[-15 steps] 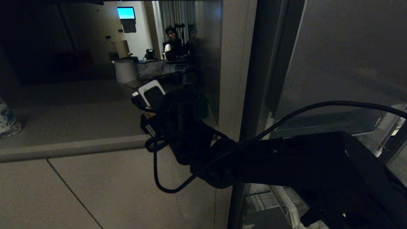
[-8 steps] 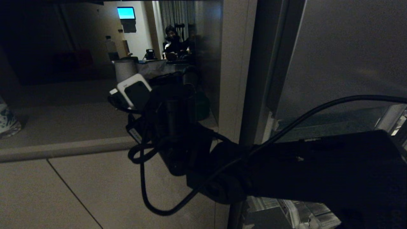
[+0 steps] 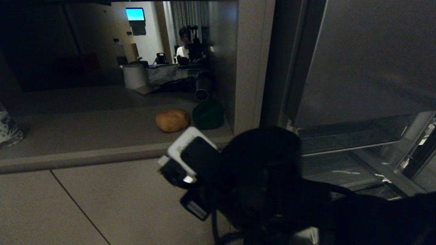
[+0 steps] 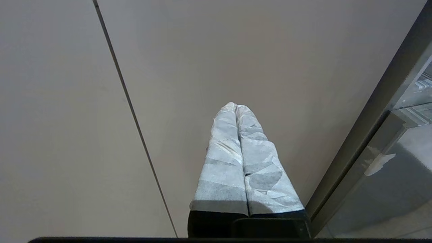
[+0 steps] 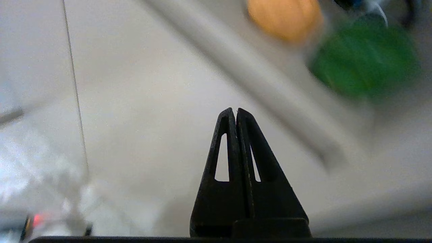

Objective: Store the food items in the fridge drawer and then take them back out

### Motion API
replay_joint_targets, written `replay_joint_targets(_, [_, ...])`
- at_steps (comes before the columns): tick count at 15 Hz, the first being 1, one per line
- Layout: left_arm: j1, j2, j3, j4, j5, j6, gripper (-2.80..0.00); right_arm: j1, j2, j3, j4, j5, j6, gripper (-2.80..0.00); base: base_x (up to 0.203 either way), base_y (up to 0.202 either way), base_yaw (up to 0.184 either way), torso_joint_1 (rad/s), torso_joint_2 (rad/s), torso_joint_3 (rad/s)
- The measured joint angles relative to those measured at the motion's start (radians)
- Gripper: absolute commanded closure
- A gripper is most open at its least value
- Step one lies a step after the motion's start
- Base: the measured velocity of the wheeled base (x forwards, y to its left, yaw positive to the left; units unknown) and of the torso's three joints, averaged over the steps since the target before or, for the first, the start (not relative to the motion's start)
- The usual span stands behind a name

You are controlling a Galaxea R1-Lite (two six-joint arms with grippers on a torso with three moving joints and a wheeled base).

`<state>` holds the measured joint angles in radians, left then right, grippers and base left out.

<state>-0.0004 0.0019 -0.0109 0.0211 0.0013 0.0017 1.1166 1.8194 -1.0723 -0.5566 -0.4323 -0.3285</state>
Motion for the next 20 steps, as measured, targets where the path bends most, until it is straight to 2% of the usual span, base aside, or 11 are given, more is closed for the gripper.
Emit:
replay_joint_targets(3, [0.000, 0.000, 0.000, 0.000, 0.000, 0.000, 0.00, -0.003, -0.234, 0.249, -0.001, -0.001, 0.038, 0.00, 0.000, 0.000, 0.000, 0.000, 0.00, 0.000])
replay_joint_targets(5, [0.000, 0.000, 0.000, 0.000, 0.000, 0.000, 0.00, -0.029, -0.386, 0.368, 0.003, 0.001, 0.051, 0.00, 0.000, 0.000, 0.000, 0.000, 0.00, 0.000])
replay_joint_targets(8, [0.000, 0.000, 0.000, 0.000, 0.000, 0.000, 0.00, -0.154, -0.609, 0.527, 0.005, 0.001, 0.055, 0.00, 0.000, 0.000, 0.000, 0.000, 0.00, 0.000])
replay_joint_targets(10, [0.000, 0.000, 0.000, 0.000, 0.000, 0.000, 0.00, -0.296, -0.737, 0.607, 0.013, 0.000, 0.025, 0.00, 0.000, 0.000, 0.000, 0.000, 0.00, 0.000])
replay_joint_targets(12, [0.000, 0.000, 0.000, 0.000, 0.000, 0.000, 0.00, -0.485, -0.851, 0.644, 0.028, 0.000, -0.005, 0.00, 0.000, 0.000, 0.000, 0.000, 0.00, 0.000])
replay_joint_targets(17, [0.000, 0.000, 0.000, 0.000, 0.000, 0.000, 0.00, -1.077, -1.108, 0.729, 0.156, 0.031, -0.023, 0.00, 0.000, 0.000, 0.000, 0.000, 0.00, 0.000])
replay_joint_targets(19, [0.000, 0.000, 0.000, 0.000, 0.000, 0.000, 0.00, -1.191, -1.240, 0.792, 0.244, 0.046, -0.021, 0.00, 0.000, 0.000, 0.000, 0.000, 0.00, 0.000])
replay_joint_targets(20, [0.000, 0.000, 0.000, 0.000, 0.000, 0.000, 0.00, -1.217, -1.315, 0.829, 0.305, 0.053, -0.006, 0.00, 0.000, 0.000, 0.000, 0.000, 0.00, 0.000])
